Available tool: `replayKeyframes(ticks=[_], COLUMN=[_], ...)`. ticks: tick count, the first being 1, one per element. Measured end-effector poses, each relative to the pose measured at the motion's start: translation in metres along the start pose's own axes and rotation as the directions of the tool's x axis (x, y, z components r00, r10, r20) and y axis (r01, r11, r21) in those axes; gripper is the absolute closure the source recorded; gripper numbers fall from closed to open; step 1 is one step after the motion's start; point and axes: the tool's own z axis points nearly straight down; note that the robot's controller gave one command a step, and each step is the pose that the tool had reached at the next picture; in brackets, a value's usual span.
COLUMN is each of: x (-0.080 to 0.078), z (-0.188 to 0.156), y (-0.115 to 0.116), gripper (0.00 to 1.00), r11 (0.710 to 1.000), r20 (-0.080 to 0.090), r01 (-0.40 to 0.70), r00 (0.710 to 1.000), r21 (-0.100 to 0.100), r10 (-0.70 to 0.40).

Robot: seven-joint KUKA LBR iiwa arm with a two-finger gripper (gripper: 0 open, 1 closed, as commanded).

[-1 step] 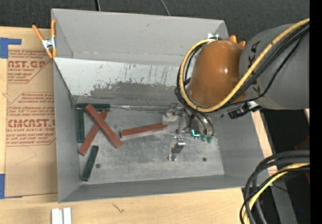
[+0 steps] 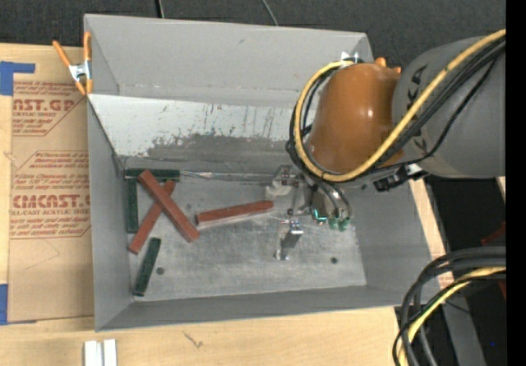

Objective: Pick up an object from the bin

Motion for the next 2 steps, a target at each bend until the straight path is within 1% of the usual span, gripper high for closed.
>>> replayKeyframes(ticks=[1,2], x=[-0.0553,-0.0553], z=[0.0824,0.0825], y=[0.0002,0.0002], gripper=[1.00,1.00], r11=[0.998,0.998], r20=[0.021,0.021], r01=[0.066,0.066], r00=[0.998,0.998], r21=[-0.001,-0.001], r10=[-0.066,-0.066])
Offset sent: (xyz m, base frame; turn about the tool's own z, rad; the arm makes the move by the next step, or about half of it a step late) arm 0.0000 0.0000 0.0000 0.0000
